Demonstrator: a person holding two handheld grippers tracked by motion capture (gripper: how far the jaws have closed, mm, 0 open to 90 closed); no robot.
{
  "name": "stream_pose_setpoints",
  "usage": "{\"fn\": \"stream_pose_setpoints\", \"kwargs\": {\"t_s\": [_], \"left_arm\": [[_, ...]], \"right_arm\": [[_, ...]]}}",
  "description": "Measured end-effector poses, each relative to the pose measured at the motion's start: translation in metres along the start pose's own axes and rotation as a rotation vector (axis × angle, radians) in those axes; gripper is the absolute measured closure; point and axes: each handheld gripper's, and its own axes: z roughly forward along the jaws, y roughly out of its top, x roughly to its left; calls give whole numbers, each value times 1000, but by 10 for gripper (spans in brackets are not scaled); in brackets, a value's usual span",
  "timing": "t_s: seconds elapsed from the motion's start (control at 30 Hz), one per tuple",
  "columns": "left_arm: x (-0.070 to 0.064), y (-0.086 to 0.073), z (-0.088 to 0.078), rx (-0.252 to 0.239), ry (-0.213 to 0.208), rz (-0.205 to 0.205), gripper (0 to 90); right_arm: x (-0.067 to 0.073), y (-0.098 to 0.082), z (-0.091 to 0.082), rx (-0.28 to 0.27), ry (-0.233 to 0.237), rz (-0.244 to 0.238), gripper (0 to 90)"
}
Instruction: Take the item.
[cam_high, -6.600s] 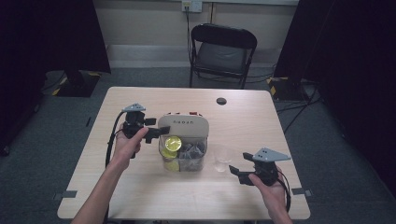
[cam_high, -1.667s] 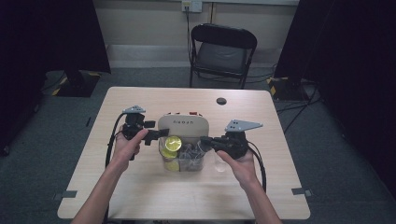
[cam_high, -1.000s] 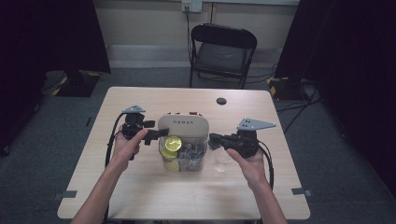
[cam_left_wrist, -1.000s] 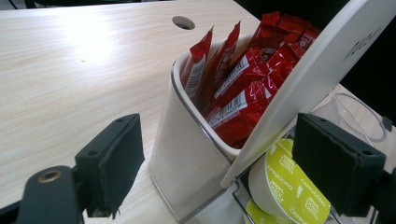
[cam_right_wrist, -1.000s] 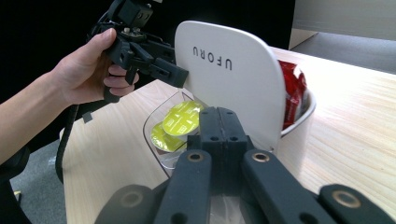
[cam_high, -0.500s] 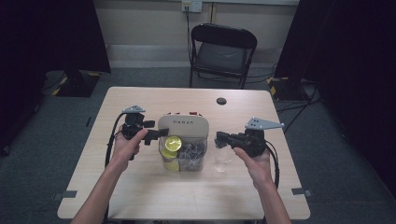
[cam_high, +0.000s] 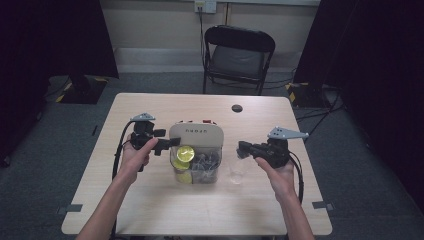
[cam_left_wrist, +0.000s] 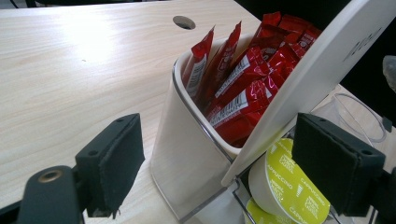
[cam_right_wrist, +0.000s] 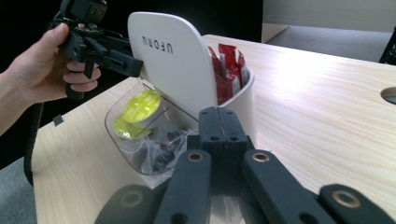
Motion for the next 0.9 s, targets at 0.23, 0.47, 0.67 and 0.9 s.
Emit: {"fn": "stream_pose_setpoints", "kwargs": {"t_s": [0.23, 0.47, 0.67, 0.9], "left_arm": [[0, 0, -1, 3, 2, 3, 166], [0, 0, -1, 3, 3, -2, 166], [1, 1, -2, 3, 2, -1, 166], [1, 1, -1, 7, 0, 0, 167]], "right_arm": [[-3, -8, 0, 39, -17, -8, 900], [-4, -14, 2, 63, -16, -7, 900], [-4, -19, 6, 90, -14, -5, 900], [-7, -24, 10, 117, -12, 2, 900]]}}
